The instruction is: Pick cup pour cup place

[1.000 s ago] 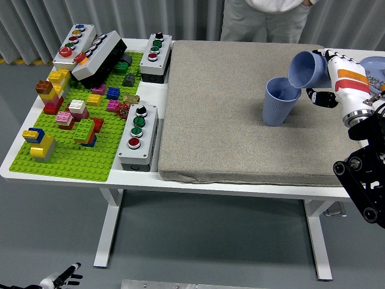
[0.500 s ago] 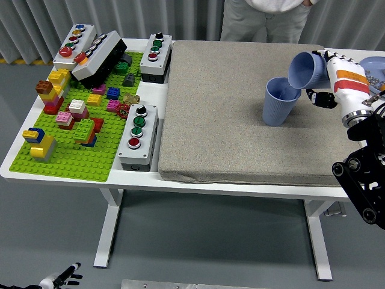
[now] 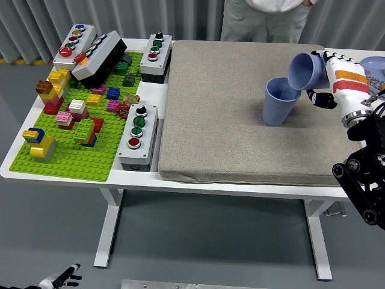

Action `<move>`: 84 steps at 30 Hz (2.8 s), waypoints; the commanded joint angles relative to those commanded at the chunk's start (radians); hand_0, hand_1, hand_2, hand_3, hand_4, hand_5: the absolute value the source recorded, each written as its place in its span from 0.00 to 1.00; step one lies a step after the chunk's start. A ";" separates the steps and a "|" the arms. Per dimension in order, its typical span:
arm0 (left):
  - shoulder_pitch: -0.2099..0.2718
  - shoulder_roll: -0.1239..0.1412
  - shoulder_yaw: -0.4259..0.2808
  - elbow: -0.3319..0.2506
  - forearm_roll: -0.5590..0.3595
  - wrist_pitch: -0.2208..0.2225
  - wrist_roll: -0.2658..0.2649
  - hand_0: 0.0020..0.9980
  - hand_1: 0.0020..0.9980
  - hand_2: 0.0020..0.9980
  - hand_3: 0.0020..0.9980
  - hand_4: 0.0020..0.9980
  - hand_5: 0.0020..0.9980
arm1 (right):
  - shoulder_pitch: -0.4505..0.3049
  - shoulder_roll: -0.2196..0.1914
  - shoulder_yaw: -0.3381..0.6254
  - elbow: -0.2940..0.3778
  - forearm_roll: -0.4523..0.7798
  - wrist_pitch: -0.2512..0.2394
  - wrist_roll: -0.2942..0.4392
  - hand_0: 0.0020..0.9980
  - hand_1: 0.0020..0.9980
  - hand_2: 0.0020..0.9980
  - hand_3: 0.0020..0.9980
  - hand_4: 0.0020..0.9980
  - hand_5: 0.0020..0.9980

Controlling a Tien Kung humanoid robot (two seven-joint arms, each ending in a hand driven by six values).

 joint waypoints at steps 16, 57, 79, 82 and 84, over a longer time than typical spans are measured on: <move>-0.004 0.001 -0.001 0.000 -0.001 0.000 -0.001 0.86 0.83 0.85 0.76 0.63 0.98 | 0.012 -0.026 -0.027 0.013 -0.016 -0.005 -0.022 0.77 0.59 0.50 0.56 0.62 0.00; -0.001 0.004 -0.007 0.000 0.001 0.002 0.000 0.86 0.83 0.85 0.76 0.63 0.98 | 0.014 -0.043 -0.083 -0.003 -0.024 -0.025 -0.031 0.78 0.59 0.50 0.55 0.61 0.00; 0.000 0.006 -0.002 0.000 -0.006 0.003 -0.002 0.86 0.83 0.84 0.76 0.63 0.98 | 0.023 -0.062 -0.108 0.008 -0.042 -0.030 -0.056 0.78 0.59 0.50 0.55 0.61 0.00; 0.000 0.006 -0.003 0.000 -0.005 0.003 -0.001 0.86 0.83 0.84 0.76 0.63 0.98 | 0.024 -0.064 -0.115 0.010 -0.043 -0.031 -0.058 0.78 0.59 0.50 0.55 0.61 0.00; -0.001 0.006 -0.002 0.000 -0.005 0.003 -0.002 0.86 0.83 0.84 0.76 0.63 0.98 | 0.026 -0.068 -0.121 0.012 -0.043 -0.032 -0.060 0.78 0.59 0.50 0.55 0.61 0.00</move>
